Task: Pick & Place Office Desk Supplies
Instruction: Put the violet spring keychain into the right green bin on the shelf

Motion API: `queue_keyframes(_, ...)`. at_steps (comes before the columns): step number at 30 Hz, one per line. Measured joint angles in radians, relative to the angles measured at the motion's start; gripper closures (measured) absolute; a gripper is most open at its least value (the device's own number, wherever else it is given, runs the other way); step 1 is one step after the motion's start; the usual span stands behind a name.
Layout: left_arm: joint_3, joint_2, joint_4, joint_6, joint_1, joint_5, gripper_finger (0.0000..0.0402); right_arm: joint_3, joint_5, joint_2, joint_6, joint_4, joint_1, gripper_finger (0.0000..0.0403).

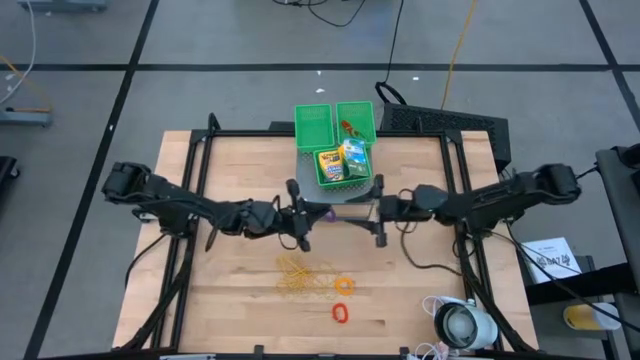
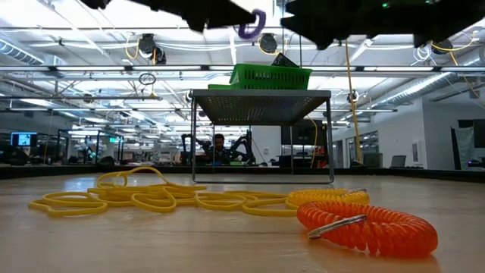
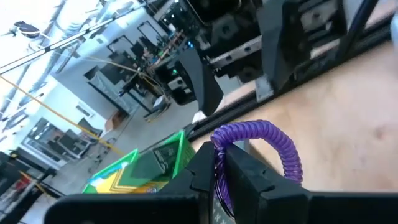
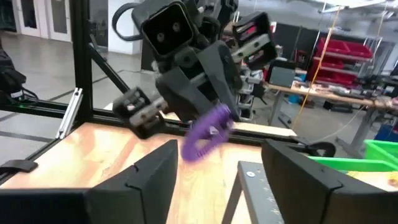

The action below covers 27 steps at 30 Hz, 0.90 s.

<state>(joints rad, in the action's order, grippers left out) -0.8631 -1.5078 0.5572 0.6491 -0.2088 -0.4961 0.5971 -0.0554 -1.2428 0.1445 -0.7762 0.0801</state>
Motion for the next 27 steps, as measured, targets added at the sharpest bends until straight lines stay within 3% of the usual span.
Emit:
queue_keyframes(7,0.000,-0.025,0.024,0.063,-0.005,0.000,0.0371,0.103,0.000,-0.154,-0.025,-0.014,-0.002,0.0170)
queue_keyframes(16,0.000,-0.024,0.039,0.121,-0.016,-0.010,0.0371,0.118,-0.004,-0.206,-0.106,-0.021,-0.022,0.0203)
queue_keyframes(21,0.000,-0.024,0.039,0.127,-0.022,-0.029,0.0371,0.118,0.000,-0.201,-0.125,-0.010,-0.028,0.0254)
queue_keyframes(27,0.000,-0.024,0.039,0.108,-0.022,-0.029,0.0371,0.117,0.004,-0.201,-0.099,-0.005,-0.027,0.0346)
